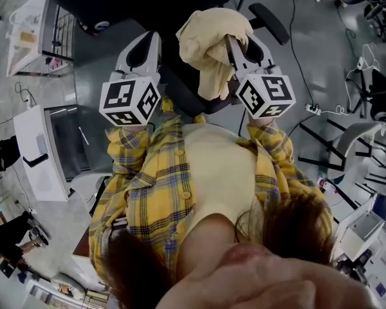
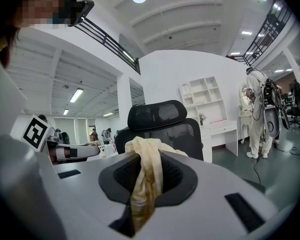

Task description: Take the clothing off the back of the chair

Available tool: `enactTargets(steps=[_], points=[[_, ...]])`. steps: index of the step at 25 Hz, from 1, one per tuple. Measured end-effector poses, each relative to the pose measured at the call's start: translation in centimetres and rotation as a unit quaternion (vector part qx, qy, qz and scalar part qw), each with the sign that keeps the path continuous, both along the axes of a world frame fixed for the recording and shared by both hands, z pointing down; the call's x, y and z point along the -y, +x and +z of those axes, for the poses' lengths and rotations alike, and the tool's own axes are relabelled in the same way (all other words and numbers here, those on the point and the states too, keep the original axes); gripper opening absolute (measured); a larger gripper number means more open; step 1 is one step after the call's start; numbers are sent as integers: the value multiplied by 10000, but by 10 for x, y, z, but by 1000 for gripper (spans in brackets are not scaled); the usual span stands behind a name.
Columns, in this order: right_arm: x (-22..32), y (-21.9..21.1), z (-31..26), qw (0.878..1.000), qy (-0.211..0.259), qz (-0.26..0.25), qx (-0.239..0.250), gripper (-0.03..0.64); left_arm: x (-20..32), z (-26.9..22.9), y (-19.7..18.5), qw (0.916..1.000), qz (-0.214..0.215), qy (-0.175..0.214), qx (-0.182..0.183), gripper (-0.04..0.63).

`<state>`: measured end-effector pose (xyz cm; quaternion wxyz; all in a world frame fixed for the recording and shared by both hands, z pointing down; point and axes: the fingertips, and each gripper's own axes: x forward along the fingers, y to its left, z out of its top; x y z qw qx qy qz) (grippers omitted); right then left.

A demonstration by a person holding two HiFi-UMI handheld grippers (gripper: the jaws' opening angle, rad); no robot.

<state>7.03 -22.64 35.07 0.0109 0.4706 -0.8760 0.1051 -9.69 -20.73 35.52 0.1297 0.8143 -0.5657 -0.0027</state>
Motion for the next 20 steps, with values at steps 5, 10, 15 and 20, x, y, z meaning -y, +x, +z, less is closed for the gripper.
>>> enactTargets(steps=[5,10,15,20], points=[[-1,0,4,10000,-22,4,-24,55,-5,6,-4,9999,-93,-82,-79,5],[0,-2,7,10000,-60,-1,-25,54,-5,12,-6,9998,-105,-162,-74,5],[4,-7,6,10000,-63,-5,24,54,-1,17,-9,9998,-35,-213,-47,5],[3,-8,1,10000,-19,-42,38,54,0,18,-10,9997,-7,-225,-61,5]])
